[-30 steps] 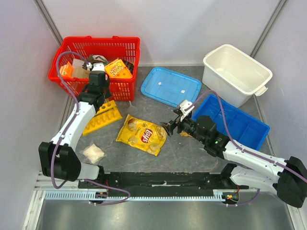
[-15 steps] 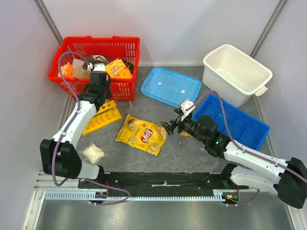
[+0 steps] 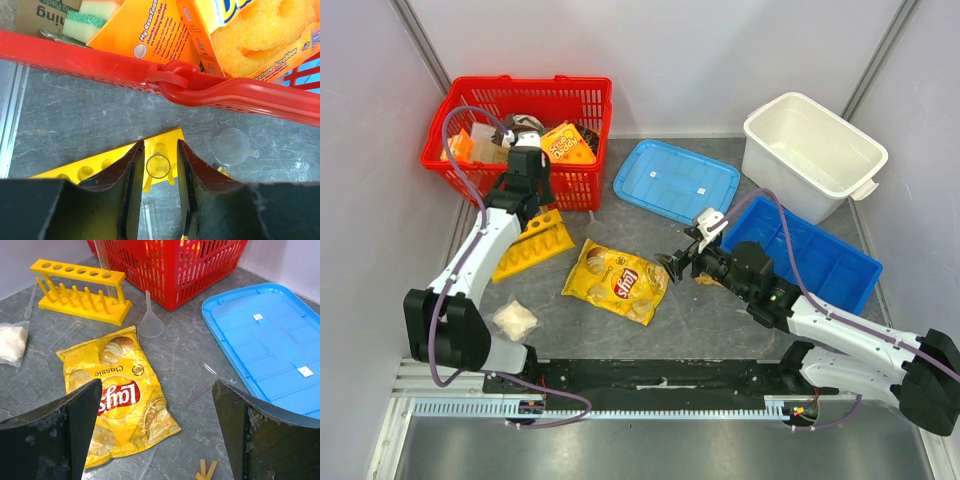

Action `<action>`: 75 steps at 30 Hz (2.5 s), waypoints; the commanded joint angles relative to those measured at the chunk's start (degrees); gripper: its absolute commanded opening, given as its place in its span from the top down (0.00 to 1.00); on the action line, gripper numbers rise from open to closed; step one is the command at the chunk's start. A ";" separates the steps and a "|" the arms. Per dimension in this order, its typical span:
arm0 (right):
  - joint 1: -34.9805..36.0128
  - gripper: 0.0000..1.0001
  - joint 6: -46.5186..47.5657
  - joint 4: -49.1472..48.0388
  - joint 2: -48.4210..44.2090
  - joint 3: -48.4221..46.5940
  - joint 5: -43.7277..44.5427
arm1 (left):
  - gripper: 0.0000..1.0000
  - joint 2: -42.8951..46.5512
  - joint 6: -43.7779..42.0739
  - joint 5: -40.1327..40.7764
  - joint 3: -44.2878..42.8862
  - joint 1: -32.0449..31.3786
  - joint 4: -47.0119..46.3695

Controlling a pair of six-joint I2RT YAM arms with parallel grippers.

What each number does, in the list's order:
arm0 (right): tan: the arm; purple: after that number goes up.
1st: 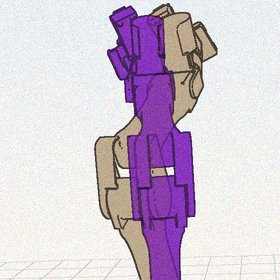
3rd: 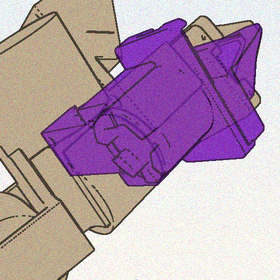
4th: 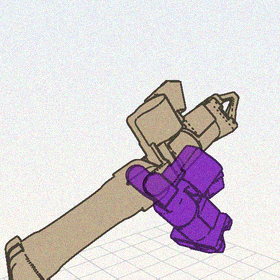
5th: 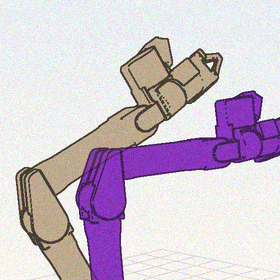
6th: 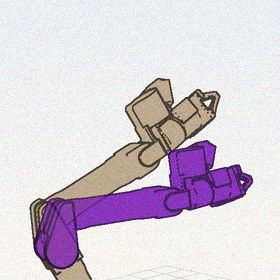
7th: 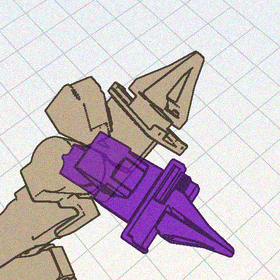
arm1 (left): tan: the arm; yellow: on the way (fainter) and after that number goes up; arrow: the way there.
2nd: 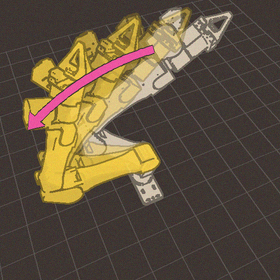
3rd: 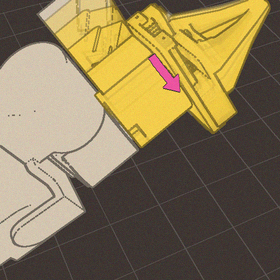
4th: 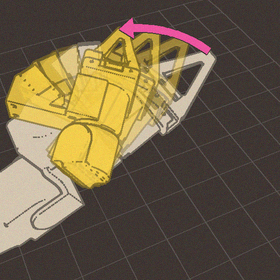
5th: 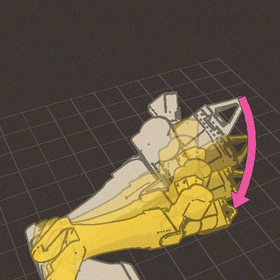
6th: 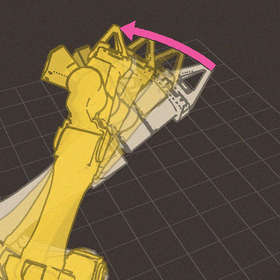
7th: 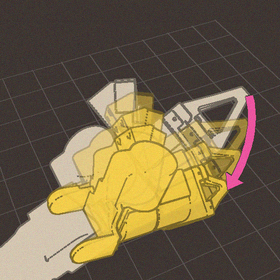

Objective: Organize the chemistry lab equipment

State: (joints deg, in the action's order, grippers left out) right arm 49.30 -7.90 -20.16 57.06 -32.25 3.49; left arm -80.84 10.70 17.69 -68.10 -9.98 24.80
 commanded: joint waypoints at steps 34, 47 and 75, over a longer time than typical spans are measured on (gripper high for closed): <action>7.83 0.54 -23.47 39.59 23.80 -11.08 9.87 | 0.42 27.13 5.74 -31.84 12.02 0.13 9.92; 10.29 0.66 -24.53 37.66 29.86 -10.55 11.63 | 0.42 36.01 6.97 -24.99 17.82 0.13 5.44; 0.74 1.00 -34.20 59.45 19.33 -28.48 29.73 | 0.42 40.32 10.57 -28.06 21.34 0.13 3.33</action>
State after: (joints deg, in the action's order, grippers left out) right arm 56.80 -41.19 36.32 79.35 -56.88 25.19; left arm -41.58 19.42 -9.23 -47.05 -9.98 31.05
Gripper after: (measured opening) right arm 0.007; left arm 0.582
